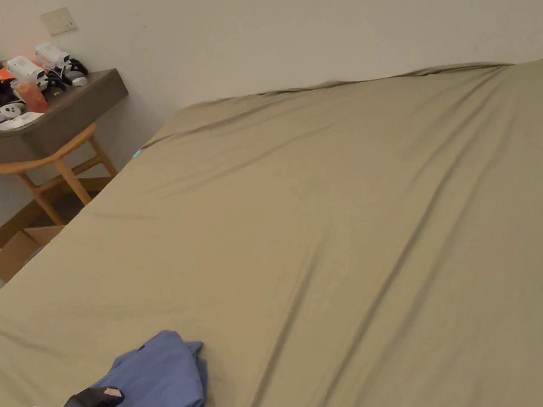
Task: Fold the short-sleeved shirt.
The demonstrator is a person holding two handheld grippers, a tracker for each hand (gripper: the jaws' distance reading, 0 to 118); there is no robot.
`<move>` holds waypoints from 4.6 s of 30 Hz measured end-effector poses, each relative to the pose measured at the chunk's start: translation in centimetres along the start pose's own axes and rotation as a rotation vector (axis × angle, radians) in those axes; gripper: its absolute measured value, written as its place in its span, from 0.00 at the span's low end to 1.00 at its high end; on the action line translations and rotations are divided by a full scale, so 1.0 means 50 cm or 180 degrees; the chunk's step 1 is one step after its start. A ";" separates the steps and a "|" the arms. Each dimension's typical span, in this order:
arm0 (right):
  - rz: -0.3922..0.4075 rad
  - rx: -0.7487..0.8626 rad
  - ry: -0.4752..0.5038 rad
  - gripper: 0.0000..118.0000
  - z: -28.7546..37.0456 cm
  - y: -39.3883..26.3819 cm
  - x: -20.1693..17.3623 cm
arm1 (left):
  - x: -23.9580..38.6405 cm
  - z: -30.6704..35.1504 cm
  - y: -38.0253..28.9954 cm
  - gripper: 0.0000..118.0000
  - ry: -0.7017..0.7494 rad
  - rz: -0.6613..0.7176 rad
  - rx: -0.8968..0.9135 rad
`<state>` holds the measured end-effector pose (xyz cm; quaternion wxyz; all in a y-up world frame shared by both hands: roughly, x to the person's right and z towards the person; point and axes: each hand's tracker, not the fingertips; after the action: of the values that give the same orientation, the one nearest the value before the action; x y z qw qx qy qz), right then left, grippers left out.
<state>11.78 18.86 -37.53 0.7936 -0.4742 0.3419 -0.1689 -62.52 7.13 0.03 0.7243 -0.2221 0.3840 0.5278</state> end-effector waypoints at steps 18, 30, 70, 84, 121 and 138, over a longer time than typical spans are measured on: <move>0.1208 0.1551 -0.1077 0.02 0.121 0.297 -0.249 | 0.797 0.320 -0.234 0.03 -0.0622 -0.3400 0.1526; 0.1419 0.2385 -0.1541 0.02 0.109 0.217 -0.319 | 0.913 0.309 -0.544 0.03 -0.0716 -0.3560 0.1824; 0.1528 0.2273 -0.1327 1.00 0.114 0.243 -0.339 | 0.950 0.317 -0.501 1.00 -0.0874 -0.3424 0.1960; 0.1583 0.2231 -0.1255 1.00 0.120 0.231 -0.364 | 0.937 0.378 -0.519 1.00 -0.0873 -0.3370 0.1890; 0.1429 0.2021 -0.1214 1.00 0.084 0.255 -0.355 | 0.942 0.356 -0.518 1.00 -0.0847 -0.3341 0.1682; 0.1467 0.2021 -0.1246 1.00 0.088 0.251 -0.362 | 0.938 0.353 -0.529 1.00 -0.0854 -0.3374 0.1599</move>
<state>1.33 38.54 -40.10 0.9668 -0.1411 0.2130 0.0089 -25.16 38.71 -28.54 0.9612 -0.1369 0.2391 0.0113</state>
